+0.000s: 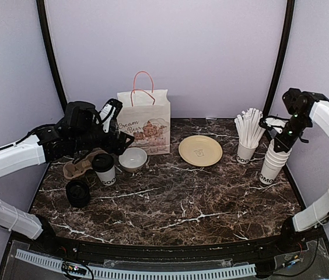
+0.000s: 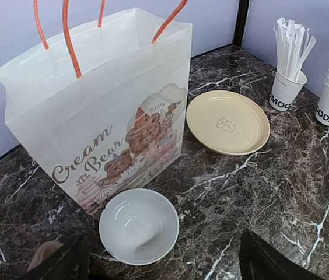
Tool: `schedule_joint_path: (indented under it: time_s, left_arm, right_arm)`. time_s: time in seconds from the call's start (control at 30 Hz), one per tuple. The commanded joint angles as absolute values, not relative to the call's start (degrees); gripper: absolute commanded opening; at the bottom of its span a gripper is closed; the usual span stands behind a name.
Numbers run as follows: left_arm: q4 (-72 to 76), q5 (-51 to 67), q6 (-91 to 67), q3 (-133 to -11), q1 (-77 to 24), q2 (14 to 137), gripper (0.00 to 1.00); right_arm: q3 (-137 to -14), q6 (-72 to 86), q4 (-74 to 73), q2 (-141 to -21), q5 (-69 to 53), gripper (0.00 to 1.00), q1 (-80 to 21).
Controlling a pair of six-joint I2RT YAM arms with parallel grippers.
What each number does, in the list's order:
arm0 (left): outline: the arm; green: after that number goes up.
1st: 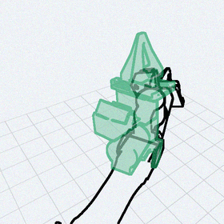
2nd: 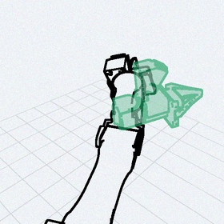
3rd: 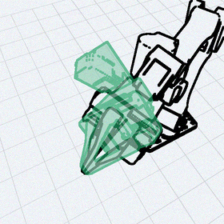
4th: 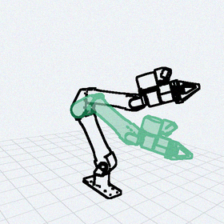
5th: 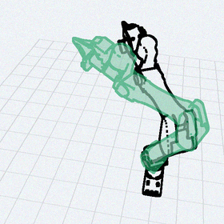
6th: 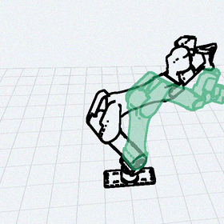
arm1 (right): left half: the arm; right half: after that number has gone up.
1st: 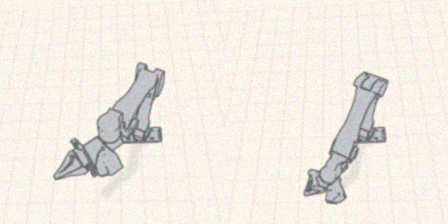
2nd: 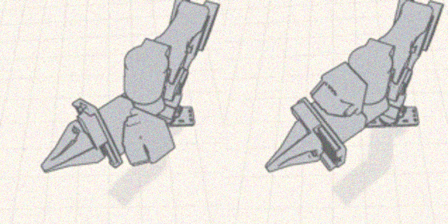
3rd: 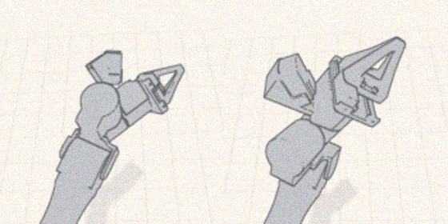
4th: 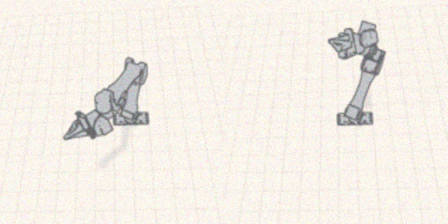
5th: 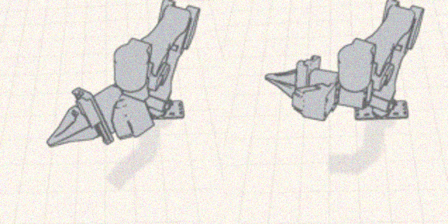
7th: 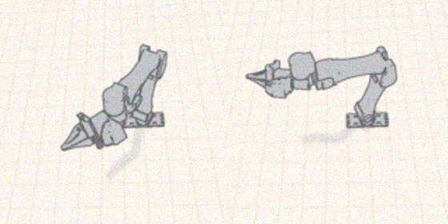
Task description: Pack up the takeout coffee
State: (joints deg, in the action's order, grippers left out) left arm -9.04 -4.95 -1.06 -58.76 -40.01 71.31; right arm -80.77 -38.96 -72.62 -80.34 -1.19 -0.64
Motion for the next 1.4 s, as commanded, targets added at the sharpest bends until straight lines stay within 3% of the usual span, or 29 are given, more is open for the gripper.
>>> schedule_joint_path:
  time_s: [0.0, 1.07, 1.37]
  left_arm:
    - [-8.0, -4.2, -0.4, -58.1, -40.2, 71.1, 0.91]
    - [-9.3, -3.3, 1.4, -62.6, -40.2, 72.9, 0.91]
    - [-10.8, -4.5, 2.2, -63.1, -40.1, 71.2, 0.91]
  right_arm:
    - [-85.6, -38.8, -71.8, -78.7, 2.7, 0.0, -0.6]
    - [-86.7, -38.6, -76.3, -74.5, -3.9, 0.0, 1.2]
    - [-101.7, -39.8, -81.2, -74.2, 1.5, 0.0, 0.9]
